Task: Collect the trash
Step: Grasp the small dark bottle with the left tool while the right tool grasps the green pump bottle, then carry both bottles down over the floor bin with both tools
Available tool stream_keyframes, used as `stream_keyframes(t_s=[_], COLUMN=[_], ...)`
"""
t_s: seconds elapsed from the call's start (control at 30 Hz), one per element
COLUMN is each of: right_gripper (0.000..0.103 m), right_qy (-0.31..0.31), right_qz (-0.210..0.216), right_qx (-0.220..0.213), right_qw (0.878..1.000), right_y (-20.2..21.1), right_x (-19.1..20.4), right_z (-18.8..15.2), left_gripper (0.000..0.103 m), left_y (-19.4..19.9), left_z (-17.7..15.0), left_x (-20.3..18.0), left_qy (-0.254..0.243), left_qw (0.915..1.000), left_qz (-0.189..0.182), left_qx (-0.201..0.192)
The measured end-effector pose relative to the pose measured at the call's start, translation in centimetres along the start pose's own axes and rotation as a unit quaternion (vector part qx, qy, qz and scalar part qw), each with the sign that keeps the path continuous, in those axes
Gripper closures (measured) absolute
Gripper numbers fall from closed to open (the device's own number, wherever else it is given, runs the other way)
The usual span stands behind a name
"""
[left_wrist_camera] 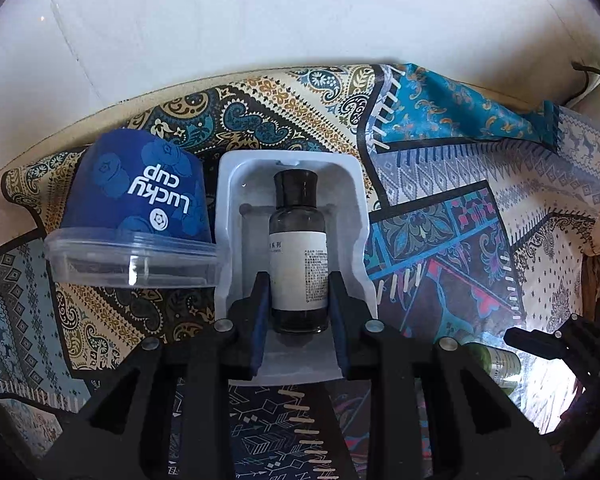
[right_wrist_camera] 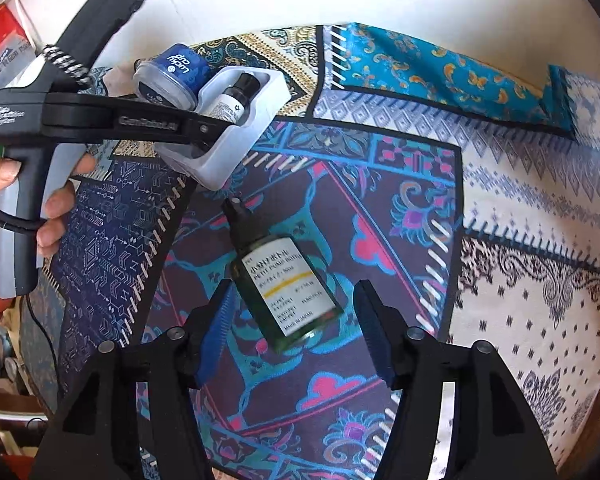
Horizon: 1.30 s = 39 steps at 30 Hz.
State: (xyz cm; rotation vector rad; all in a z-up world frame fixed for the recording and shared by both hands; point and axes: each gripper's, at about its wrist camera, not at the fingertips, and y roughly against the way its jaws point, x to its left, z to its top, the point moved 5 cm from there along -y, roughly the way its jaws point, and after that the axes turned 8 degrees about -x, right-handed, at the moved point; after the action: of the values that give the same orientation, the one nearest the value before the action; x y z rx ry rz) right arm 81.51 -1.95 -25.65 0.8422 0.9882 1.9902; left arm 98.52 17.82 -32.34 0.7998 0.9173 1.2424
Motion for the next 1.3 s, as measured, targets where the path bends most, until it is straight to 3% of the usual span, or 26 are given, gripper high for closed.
stream_keyframes(t_s=[0.2,0.23,0.33,0.43,0.77,0.97,1.0,1.1,1.3], right_gripper=[0.046,0.053,0.057,0.064,0.064,0.064,0.064,0.064,0.064], right_qy=[0.037,0.038,0.035,0.032,0.0,0.007,0.01,0.016,0.028], right_qz=[-0.015,-0.015,-0.015,-0.016,-0.017,-0.002,0.001,0.019,0.041], right_qx=[-0.003,-0.002,-0.002,-0.006,-0.05,-0.093,-0.099,-0.117,-0.145], right_qw=[0.999,0.999,0.999,0.999,0.999,0.996,0.995,0.993,0.988], right_y=[-0.4,-0.5,-0.5,0.1,5.7,10.5,9.6,9.7,13.9], right_x=[1.0,1.3,1.7,2.8,1.5,2.5,3.0,4.5,6.7], right_z=[1.0,0.9,1.0,0.5,-1.4,-3.0,-2.6,-2.9,-4.7], left_gripper=[0.076,0.076,0.076,0.076,0.076,0.076,0.076,0.076,0.076], left_y=[-0.8,-0.9,-0.6,1.0,9.1,15.5,16.5,19.3,24.5], left_z=[1.0,1.1,0.9,0.1,-1.3,-4.6,-5.2,-7.8,-13.7], left_x=[-0.3,-0.4,-0.5,-0.8,-3.0,-5.2,-5.5,-6.6,-8.6], left_qy=[0.002,0.001,-0.002,-0.001,0.002,0.018,0.024,0.046,0.083], left_qw=[0.9997,0.9996,0.9994,0.9991,0.9953,0.9891,0.9879,0.9832,0.9755], left_qz=[0.02,0.022,0.028,0.026,0.017,0.037,0.04,0.05,0.06], left_qx=[-0.015,-0.017,-0.022,-0.033,-0.095,-0.141,-0.148,-0.17,-0.195])
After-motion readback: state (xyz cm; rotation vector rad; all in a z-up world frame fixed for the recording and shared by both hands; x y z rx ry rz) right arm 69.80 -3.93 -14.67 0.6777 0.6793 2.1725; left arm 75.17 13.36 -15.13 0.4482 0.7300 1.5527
